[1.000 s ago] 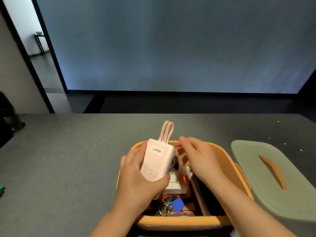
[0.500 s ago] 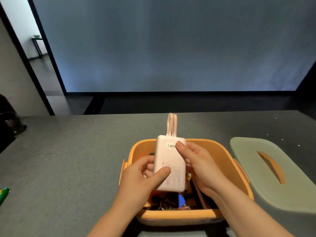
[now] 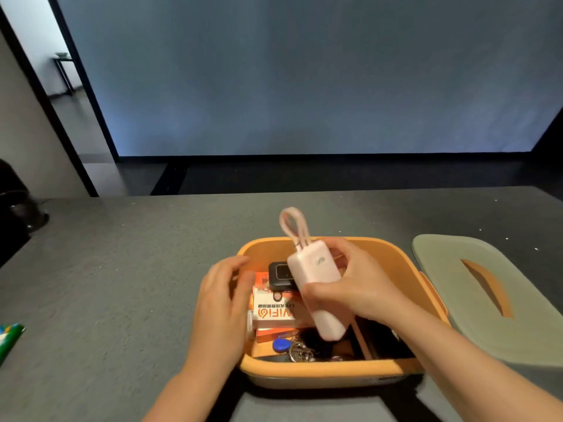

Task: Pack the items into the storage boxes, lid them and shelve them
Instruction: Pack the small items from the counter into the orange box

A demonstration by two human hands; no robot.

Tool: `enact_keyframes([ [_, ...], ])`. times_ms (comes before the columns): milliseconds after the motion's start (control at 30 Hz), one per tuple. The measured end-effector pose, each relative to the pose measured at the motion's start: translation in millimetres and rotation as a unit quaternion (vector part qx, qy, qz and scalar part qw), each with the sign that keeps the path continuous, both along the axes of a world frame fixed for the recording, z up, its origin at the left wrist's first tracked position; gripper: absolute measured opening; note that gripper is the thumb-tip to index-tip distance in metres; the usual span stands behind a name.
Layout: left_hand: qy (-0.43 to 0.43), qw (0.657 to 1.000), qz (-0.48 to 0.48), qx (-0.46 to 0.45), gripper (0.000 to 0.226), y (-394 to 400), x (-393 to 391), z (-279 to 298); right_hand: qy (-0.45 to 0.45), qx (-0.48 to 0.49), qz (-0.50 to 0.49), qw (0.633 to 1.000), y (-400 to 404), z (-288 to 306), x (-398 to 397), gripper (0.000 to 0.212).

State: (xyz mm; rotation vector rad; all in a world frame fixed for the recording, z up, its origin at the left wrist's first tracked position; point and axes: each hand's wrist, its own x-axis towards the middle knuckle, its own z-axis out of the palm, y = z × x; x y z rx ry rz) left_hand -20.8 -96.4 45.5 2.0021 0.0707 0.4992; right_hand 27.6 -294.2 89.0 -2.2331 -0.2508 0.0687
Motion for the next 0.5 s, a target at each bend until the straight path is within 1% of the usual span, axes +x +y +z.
enact_keyframes([
  [33,0.003,1.0,0.02,-0.014,0.023,3,2,-3,0.013,-0.042,0.033,0.998,-4,0,1,0.081],
  [100,0.013,0.998,0.043,-0.047,0.032,2,2,-8,0.039,-0.116,0.125,0.985,-8,0,1,0.082],
  [167,0.013,0.997,0.048,-0.066,0.035,0,2,-13,0.057,-0.185,0.222,0.956,-5,-2,-2,0.079],
  [233,0.014,0.996,0.044,-0.071,0.041,-2,1,-16,0.05,-0.238,0.276,0.93,-1,-8,-3,0.077],
  [267,0.014,0.997,0.041,-0.068,0.045,-2,2,-18,0.046,-0.25,0.279,0.926,1,-11,-2,0.073],
  [300,0.015,0.997,0.039,-0.062,0.048,-1,2,-19,0.039,-0.237,0.265,0.934,3,-13,-1,0.063],
  [367,0.02,0.997,0.038,-0.056,0.048,-1,3,-20,0.019,-0.188,0.206,0.96,3,-17,3,0.032],
  [400,0.026,0.997,0.04,-0.055,0.047,-1,4,-21,0.007,-0.186,0.198,0.962,4,-17,5,0.024],
  [433,0.029,0.997,0.041,-0.053,0.046,-1,4,-22,0.003,-0.202,0.214,0.956,6,-19,5,0.02],
  [500,0.028,0.997,0.044,-0.049,0.045,-1,5,-23,0.028,-0.225,0.261,0.938,10,-25,2,0.018],
])
